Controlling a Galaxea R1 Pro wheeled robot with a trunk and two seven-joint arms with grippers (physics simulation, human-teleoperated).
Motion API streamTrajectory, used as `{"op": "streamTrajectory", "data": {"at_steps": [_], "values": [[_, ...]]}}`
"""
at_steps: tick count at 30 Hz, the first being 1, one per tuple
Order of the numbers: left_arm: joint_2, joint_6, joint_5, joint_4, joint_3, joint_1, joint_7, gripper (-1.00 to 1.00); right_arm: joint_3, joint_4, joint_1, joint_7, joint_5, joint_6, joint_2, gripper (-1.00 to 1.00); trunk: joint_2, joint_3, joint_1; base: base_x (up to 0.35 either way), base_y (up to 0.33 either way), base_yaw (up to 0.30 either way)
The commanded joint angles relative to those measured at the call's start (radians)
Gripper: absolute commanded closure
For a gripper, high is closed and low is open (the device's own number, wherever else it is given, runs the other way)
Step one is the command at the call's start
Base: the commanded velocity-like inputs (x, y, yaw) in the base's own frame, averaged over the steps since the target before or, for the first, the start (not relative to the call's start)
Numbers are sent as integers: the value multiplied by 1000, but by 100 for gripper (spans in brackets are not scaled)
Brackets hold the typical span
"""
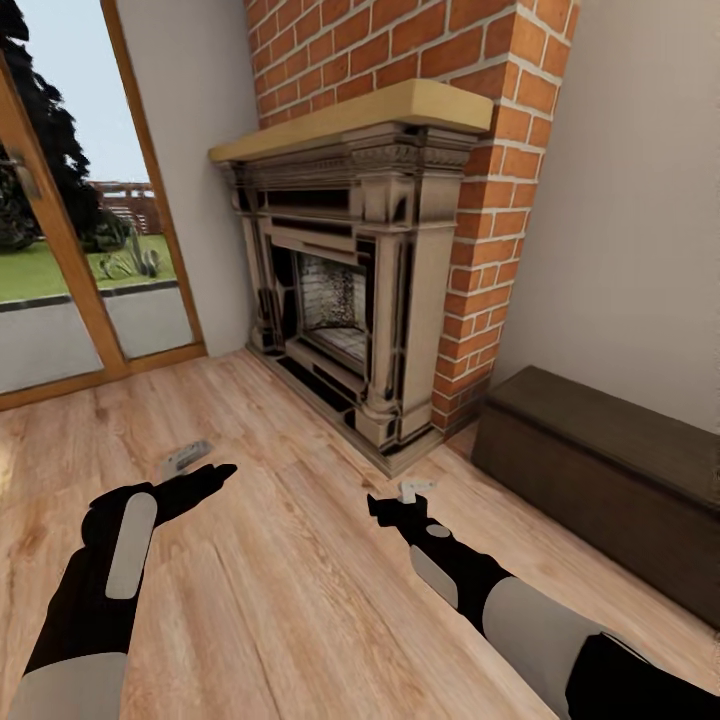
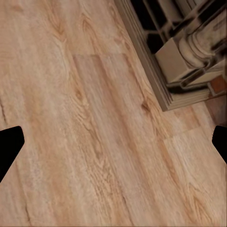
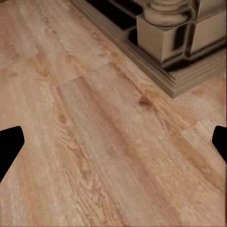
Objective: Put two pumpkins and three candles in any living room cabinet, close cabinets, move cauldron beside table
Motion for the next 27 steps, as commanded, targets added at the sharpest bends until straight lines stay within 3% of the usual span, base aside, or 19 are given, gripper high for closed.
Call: {"op": "streamTrajectory", "data": {"at_steps": [1,27], "values": [[0,4,11,-1,0,0,9,-100,8,0,-1,-5,-10,-5,0,-100,0,-1,0,191,165,-270],[0,4,12,0,0,0,9,-100,6,2,-1,-5,-13,-5,1,-100,0,-1,0,153,129,-271]]}}
